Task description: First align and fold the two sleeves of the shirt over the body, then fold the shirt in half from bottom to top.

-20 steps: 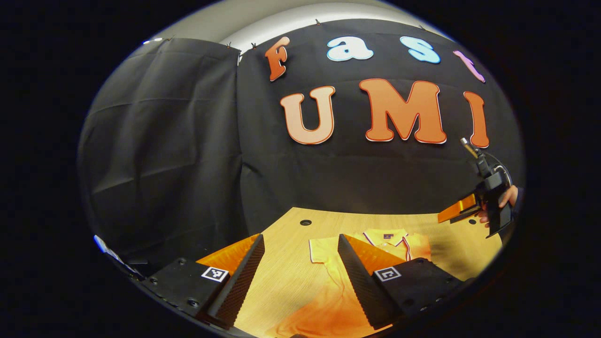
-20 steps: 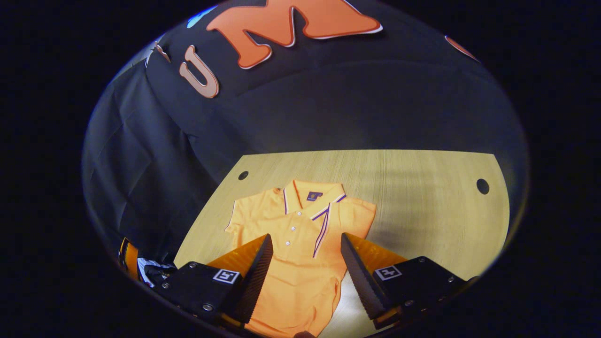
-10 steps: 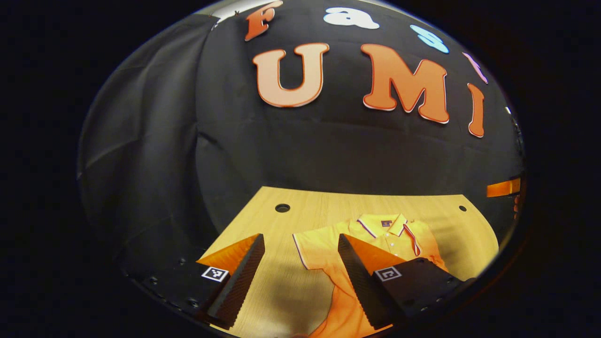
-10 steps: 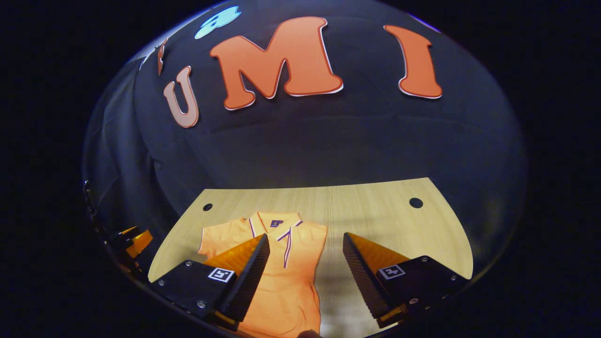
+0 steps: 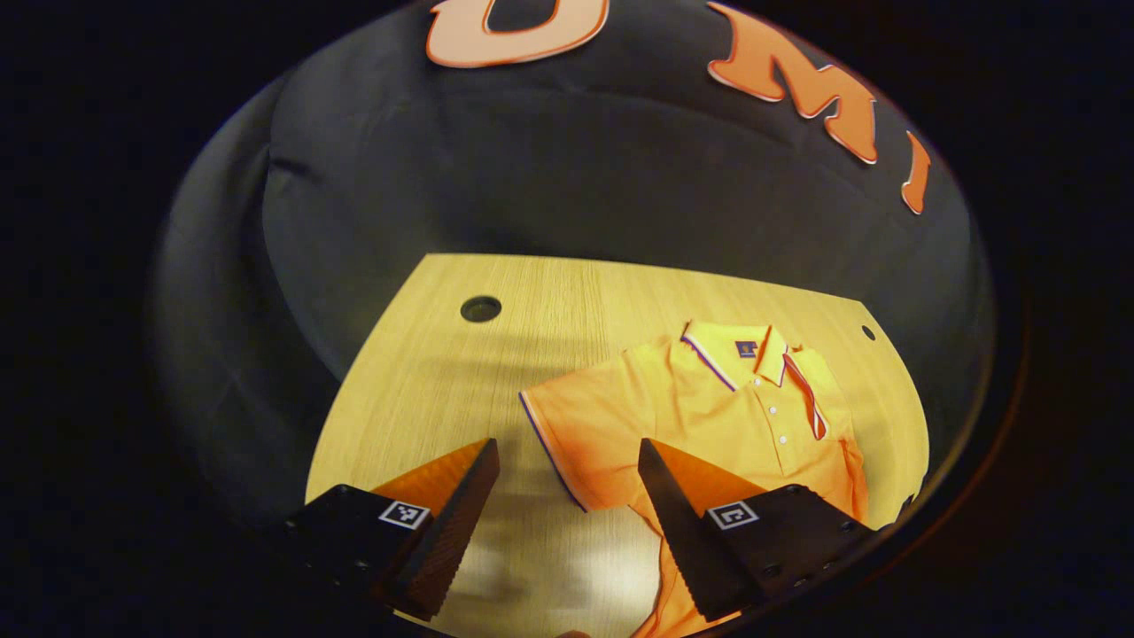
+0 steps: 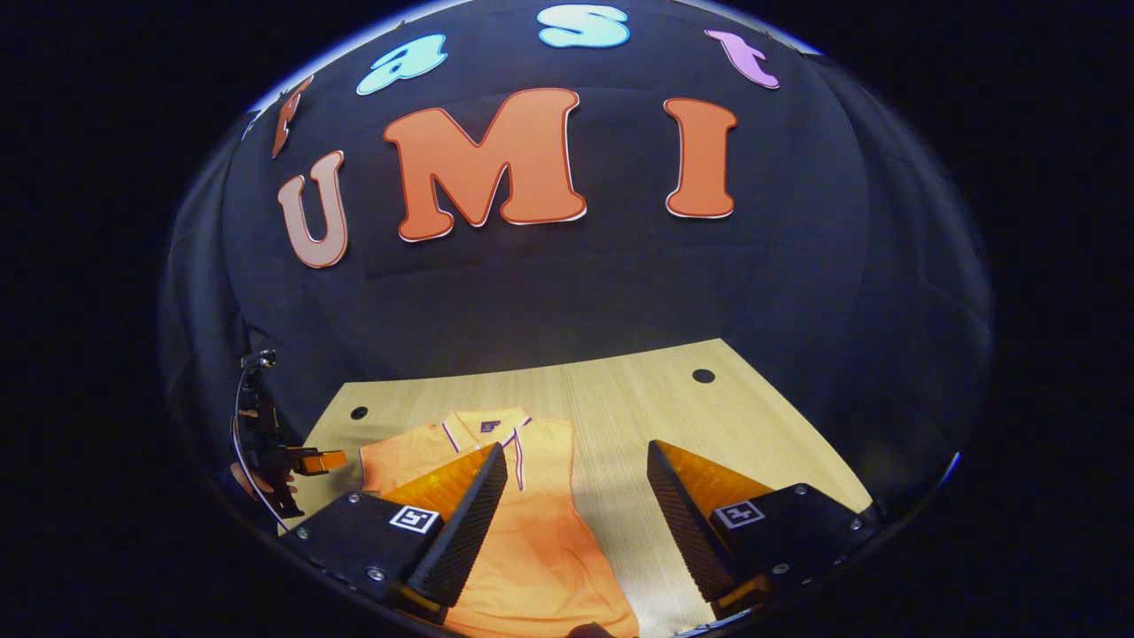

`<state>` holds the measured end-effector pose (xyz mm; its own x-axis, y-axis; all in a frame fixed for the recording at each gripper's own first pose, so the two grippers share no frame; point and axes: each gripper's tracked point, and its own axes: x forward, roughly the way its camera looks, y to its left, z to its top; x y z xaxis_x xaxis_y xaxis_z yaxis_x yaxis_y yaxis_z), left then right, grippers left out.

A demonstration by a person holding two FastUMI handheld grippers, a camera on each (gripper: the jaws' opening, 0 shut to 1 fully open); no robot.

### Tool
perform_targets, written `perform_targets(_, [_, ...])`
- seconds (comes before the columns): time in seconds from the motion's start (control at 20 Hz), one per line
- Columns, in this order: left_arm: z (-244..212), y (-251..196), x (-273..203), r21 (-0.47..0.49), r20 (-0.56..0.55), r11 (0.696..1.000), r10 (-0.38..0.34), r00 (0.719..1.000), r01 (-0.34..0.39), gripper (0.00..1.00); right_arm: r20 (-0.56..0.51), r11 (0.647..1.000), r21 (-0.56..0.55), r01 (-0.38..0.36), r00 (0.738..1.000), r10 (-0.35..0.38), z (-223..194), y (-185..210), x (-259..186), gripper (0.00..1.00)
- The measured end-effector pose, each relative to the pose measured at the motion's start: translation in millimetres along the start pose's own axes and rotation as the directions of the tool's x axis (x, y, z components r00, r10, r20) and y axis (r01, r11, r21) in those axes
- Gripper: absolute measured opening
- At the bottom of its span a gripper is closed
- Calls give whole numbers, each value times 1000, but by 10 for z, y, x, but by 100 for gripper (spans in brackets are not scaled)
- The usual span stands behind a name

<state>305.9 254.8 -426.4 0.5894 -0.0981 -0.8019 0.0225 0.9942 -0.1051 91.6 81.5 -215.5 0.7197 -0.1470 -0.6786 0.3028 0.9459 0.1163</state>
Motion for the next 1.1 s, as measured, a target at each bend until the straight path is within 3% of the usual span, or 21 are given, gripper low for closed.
perform_targets(0.25, [-139, 41, 453, -13, -165, 1000, 15, 986, -18, 99, 9, 999, 19, 44, 999, -44, -10, -85, -269, 97])
perform_targets(0.5, [-267, 93, 796, 22, -300, 999, 49, 953, -44, 95, 18, 996, 31, 90, 996, -90, -24, -181, -422, 97])
perform_targets(0.55, [-306, 89, 830, 27, -330, 999, 53, 943, -47, 80, 20, 995, 35, 97, 995, -97, -24, -188, -419, 97])
perform_targets(0.6, [-322, 84, 863, 33, -351, 998, 65, 934, -57, 72, 22, 994, 40, 101, 995, -102, -32, -195, -445, 97])
perform_targets(0.8, [-272, -11, 955, 73, -373, 997, 56, 926, -31, 70, 28, 993, 54, 106, 994, -107, -47, -217, -515, 97])
perform_targets(0.9, [-289, -88, 939, 117, -394, 993, 58, 917, -13, 19, 22, 992, 71, 105, 994, -107, -68, -230, -591, 97])
perform_targets(1.1, [66, -308, 773, 147, -293, 987, -15, 956, 60, 20, 9, 990, 69, 127, 992, -128, -203, -312, -713, 97])
